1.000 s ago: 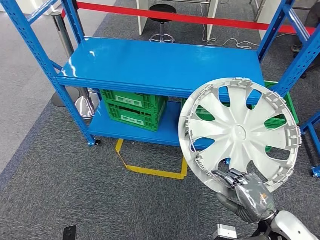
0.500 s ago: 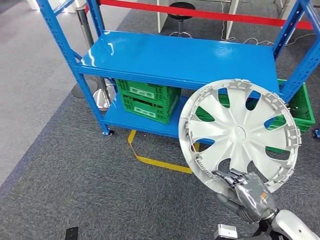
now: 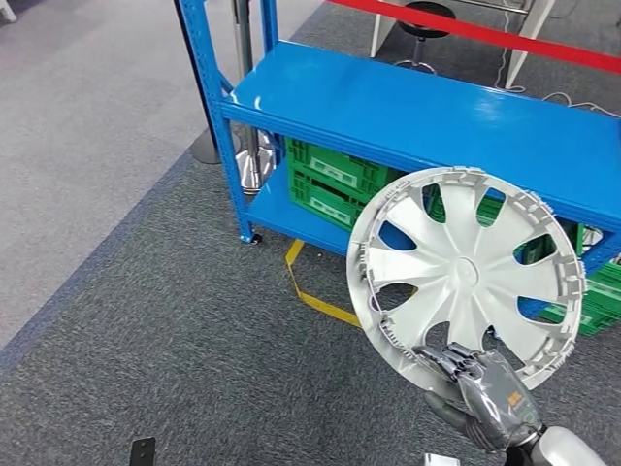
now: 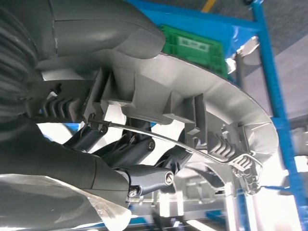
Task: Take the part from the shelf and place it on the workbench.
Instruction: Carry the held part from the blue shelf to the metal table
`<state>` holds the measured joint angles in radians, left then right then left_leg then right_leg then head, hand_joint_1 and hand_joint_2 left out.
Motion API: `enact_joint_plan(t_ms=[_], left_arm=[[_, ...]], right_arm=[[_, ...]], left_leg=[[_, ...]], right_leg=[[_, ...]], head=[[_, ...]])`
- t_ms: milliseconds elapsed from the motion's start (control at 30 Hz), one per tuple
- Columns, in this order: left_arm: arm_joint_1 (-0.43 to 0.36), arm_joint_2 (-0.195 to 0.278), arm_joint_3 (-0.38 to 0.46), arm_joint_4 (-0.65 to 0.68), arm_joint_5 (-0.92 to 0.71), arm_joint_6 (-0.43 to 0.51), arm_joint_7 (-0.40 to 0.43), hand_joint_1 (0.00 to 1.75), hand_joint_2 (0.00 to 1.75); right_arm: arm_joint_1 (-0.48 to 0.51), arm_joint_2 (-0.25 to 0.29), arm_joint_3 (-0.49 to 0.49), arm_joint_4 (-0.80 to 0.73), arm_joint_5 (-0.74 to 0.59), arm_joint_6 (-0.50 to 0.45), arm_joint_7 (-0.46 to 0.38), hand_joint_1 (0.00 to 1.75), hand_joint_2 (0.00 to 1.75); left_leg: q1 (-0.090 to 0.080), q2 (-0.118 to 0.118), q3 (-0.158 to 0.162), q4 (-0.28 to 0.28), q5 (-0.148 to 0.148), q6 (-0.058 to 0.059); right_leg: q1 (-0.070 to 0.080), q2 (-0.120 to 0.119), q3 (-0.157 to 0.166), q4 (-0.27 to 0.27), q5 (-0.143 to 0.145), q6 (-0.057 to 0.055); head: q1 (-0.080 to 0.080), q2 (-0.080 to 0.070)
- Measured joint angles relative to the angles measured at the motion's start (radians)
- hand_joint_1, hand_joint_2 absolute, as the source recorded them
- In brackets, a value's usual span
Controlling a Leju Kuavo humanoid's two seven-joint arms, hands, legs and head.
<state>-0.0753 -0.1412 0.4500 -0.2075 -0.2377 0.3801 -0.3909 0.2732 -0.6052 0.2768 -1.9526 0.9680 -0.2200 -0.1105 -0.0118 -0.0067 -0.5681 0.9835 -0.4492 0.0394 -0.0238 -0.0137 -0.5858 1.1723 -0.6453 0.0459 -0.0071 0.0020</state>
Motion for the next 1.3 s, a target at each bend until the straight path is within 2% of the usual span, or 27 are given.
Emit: enact_joint_plan(t_ms=[33,67,100,167,200,233,267,300,367,433,500,533,567,600,633,667,733,800,867,933,1000,1067,1100,1133,1167,1233,1300], left_arm=[[0.000,-0.002,0.000,0.000,-0.001,-0.002,-0.003,0.00,1.75],[0.000,-0.003,0.000,0.000,-0.002,-0.004,-0.006,0.00,1.75],[0.000,-0.004,0.000,0.000,-0.003,-0.004,-0.009,0.00,1.75],[0.001,-0.006,0.000,0.000,-0.004,-0.004,-0.012,0.00,1.75],[0.002,-0.007,0.000,0.000,-0.004,-0.003,-0.012,0.00,1.75],[0.002,-0.008,0.000,0.000,-0.004,-0.002,-0.012,0.00,1.75],[0.004,-0.008,0.000,0.000,-0.004,-0.001,-0.012,0.00,1.75],[0.006,-0.008,0.000,0.000,-0.004,0.000,-0.013,0.00,1.75],[0.015,-0.007,0.001,0.000,-0.004,0.002,-0.013,0.00,1.75],[0.020,-0.006,0.001,0.000,-0.004,0.006,-0.013,0.00,1.75],[0.019,-0.006,0.002,0.000,-0.004,0.011,-0.013,0.00,1.75],[0.019,-0.006,0.002,0.000,-0.003,0.014,-0.013,0.00,1.75],[0.021,-0.006,0.003,0.000,-0.003,0.017,-0.013,0.00,1.75],[0.023,-0.006,0.004,0.000,-0.002,0.020,-0.013,0.00,1.75],[0.025,-0.006,0.005,0.000,0.000,0.023,-0.012,0.00,1.75],[0.026,-0.006,0.007,0.000,0.002,0.027,-0.012,0.00,1.75],[0.026,-0.006,0.011,0.000,0.006,0.035,-0.008,0.00,1.75],[0.025,-0.006,0.019,0.000,0.010,0.041,0.000,0.00,1.75],[0.028,-0.006,0.028,0.000,0.013,0.044,0.007,0.00,1.75],[0.031,-0.006,0.037,0.000,0.014,0.046,0.009,0.00,1.75],[0.029,-0.006,0.047,0.000,0.014,0.046,0.007,0.00,1.75],[0.028,-0.006,0.055,0.000,0.014,0.044,0.003,0.00,1.75],[0.029,-0.006,0.059,0.000,0.015,0.043,0.000,0.00,1.75],[0.029,-0.006,0.063,0.000,0.016,0.043,-0.003,0.00,1.75],[0.029,-0.006,0.068,0.000,0.016,0.042,-0.006,0.00,1.75],[0.028,-0.006,0.076,0.000,0.017,0.039,-0.011,0.00,1.75],[0.028,-0.005,0.080,0.000,0.017,0.035,-0.013,0.00,1.75]], right_arm=[[0.000,-0.001,0.002,0.000,0.000,0.002,-0.003,1.75,1.75],[-0.003,-0.002,0.005,0.000,-0.002,0.008,-0.007,1.75,1.75],[-0.008,-0.002,0.008,0.000,-0.006,0.014,-0.012,1.75,1.75],[-0.021,-0.002,0.014,0.002,-0.014,0.029,-0.023,1.75,1.75],[-0.028,-0.002,0.018,0.004,-0.016,0.033,-0.027,1.75,1.75],[-0.035,-0.002,0.021,0.006,-0.017,0.036,-0.031,1.75,1.75],[-0.040,-0.002,0.024,0.007,-0.018,0.038,-0.035,1.75,1.75],[-0.045,-0.002,0.026,0.009,-0.019,0.039,-0.037,1.75,1.75],[-0.052,-0.002,0.030,0.011,-0.020,0.040,-0.038,1.75,1.75],[-0.059,-0.002,0.033,0.013,-0.022,0.042,-0.041,1.75,1.75],[-0.068,-0.002,0.037,0.018,-0.023,0.048,-0.052,1.75,1.75],[-0.077,-0.002,0.041,0.022,-0.023,0.055,-0.061,1.75,1.75],[-0.091,-0.002,0.047,0.029,-0.024,0.064,-0.070,1.75,1.75],[-0.108,-0.001,0.053,0.038,-0.024,0.074,-0.079,1.75,1.75],[-0.128,0.000,0.061,0.048,-0.026,0.083,-0.085,1.75,1.75],[-0.149,0.002,0.068,0.059,-0.029,0.092,-0.091,1.75,1.75],[-0.192,0.008,0.082,0.082,-0.041,0.106,-0.105,1.75,1.75],[-0.235,0.018,0.101,0.104,-0.054,0.120,-0.120,1.75,1.75],[-0.288,0.030,0.126,0.130,-0.064,0.135,-0.131,1.75,1.75],[-0.347,0.048,0.158,0.165,-0.075,0.145,-0.134,1.75,1.75],[-0.390,0.062,0.183,0.198,-0.084,0.149,-0.134,1.75,1.75],[-0.419,0.074,0.205,0.226,-0.087,0.151,-0.134,1.75,1.75],[-0.431,0.082,0.218,0.241,-0.089,0.152,-0.134,1.75,1.75],[-0.444,0.089,0.229,0.254,-0.091,0.153,-0.135,1.75,1.75],[-0.457,0.094,0.239,0.264,-0.093,0.154,-0.135,1.75,1.75],[-0.481,0.102,0.255,0.282,-0.098,0.155,-0.137,1.75,1.75],[-0.499,0.108,0.268,0.295,-0.103,0.158,-0.139,1.75,1.75]], left_leg=[[-0.001,-0.010,-0.001,0.001,0.000,0.002],[-0.002,-0.020,0.000,0.002,0.000,0.002],[-0.002,-0.031,0.000,0.004,0.000,0.003],[-0.001,-0.055,0.000,0.010,-0.002,0.001],[-0.003,-0.067,-0.003,0.016,-0.004,-0.002],[-0.003,-0.078,-0.009,0.024,-0.006,-0.005],[-0.003,-0.089,-0.017,0.031,-0.006,-0.009],[-0.003,-0.101,-0.025,0.036,-0.004,-0.015],[0.000,-0.113,-0.035,0.041,-0.002,-0.025],[-0.001,-0.076,-0.057,0.086,-0.032,-0.037],[0.003,-0.023,-0.111,0.205,-0.093,-0.048],[0.006,-0.012,-0.141,0.270,-0.119,-0.052],[0.009,-0.007,-0.159,0.310,-0.127,-0.055],[0.012,-0.005,-0.162,0.319,-0.119,-0.056],[0.013,-0.001,-0.146,0.285,-0.092,-0.056],[0.013,0.009,-0.114,0.222,-0.055,-0.054],[0.005,0.049,-0.055,0.096,-0.010,-0.046],[-0.004,0.069,-0.040,0.049,-0.004,-0.034],[-0.005,0.051,-0.044,0.043,0.001,-0.020],[-0.002,0.032,-0.043,0.034,0.008,-0.006],[-0.001,0.010,-0.043,0.030,0.013,0.004],[-0.003,-0.016,-0.043,0.030,0.013,0.009],[-0.003,-0.030,-0.043,0.032,0.013,0.009],[-0.003,-0.044,-0.043,0.034,0.013,0.009],[-0.003,-0.059,-0.043,0.036,0.013,0.008],[-0.004,-0.085,-0.049,0.047,0.011,0.003],[-0.002,-0.110,-0.063,0.055,0.013,-0.008]], right_leg=[[0.001,0.008,-0.036,0.065,-0.017,0.001],[0.002,0.011,-0.061,0.103,-0.016,0.001],[0.002,0.013,-0.070,0.104,0.005,0.002],[-0.002,0.029,-0.036,-0.001,0.088,0.002],[-0.005,0.053,-0.009,-0.065,0.118,0.002],[-0.009,0.074,0.014,-0.116,0.135,0.000],[-0.010,0.090,0.026,-0.143,0.138,-0.002],[-0.010,0.094,0.031,-0.150,0.132,-0.005],[-0.010,0.071,0.032,-0.151,0.133,-0.014],[-0.011,0.045,0.034,-0.153,0.135,-0.025],[-0.008,0.016,0.035,-0.153,0.134,-0.031],[-0.007,0.002,0.035,-0.153,0.134,-0.033],[-0.006,-0.012,0.035,-0.153,0.133,-0.033],[-0.006,-0.024,0.036,-0.153,0.132,-0.033],[-0.006,-0.035,0.038,-0.153,0.131,-0.033],[-0.006,-0.047,0.040,-0.153,0.130,-0.032],[-0.002,-0.067,0.043,-0.152,0.127,-0.027],[0.003,-0.086,0.043,-0.153,0.125,-0.019],[0.003,-0.101,0.042,-0.156,0.123,-0.008],[0.000,-0.067,0.027,-0.126,0.098,-0.001],[0.000,-0.013,-0.024,-0.021,0.042,-0.002],[0.003,0.007,-0.085,0.098,0.003,-0.005],[0.004,0.011,-0.100,0.120,0.009,-0.006],[0.003,0.013,-0.097,0.103,0.034,-0.007],[0.002,0.019,-0.079,0.053,0.071,-0.008],[-0.006,0.062,-0.024,-0.070,0.127,-0.009],[-0.009,0.096,0.003,-0.125,0.136,-0.010]], head=[[0.001,0.000],[0.001,0.000],[0.001,0.000],[0.001,0.000],[0.001,0.000],[0.000,0.000],[0.000,0.000],[-0.001,0.000],[-0.001,0.000],[-0.006,0.000],[-0.011,0.000],[-0.011,0.000],[-0.012,0.000],[-0.012,0.000],[-0.012,0.000],[-0.012,0.000],[-0.011,0.000],[-0.010,0.000],[-0.009,0.000],[-0.008,0.000],[-0.004,0.000],[-0.003,0.000],[-0.003,0.000],[-0.003,0.000],[-0.003,0.000],[-0.003,0.000],[-0.005,0.000]])
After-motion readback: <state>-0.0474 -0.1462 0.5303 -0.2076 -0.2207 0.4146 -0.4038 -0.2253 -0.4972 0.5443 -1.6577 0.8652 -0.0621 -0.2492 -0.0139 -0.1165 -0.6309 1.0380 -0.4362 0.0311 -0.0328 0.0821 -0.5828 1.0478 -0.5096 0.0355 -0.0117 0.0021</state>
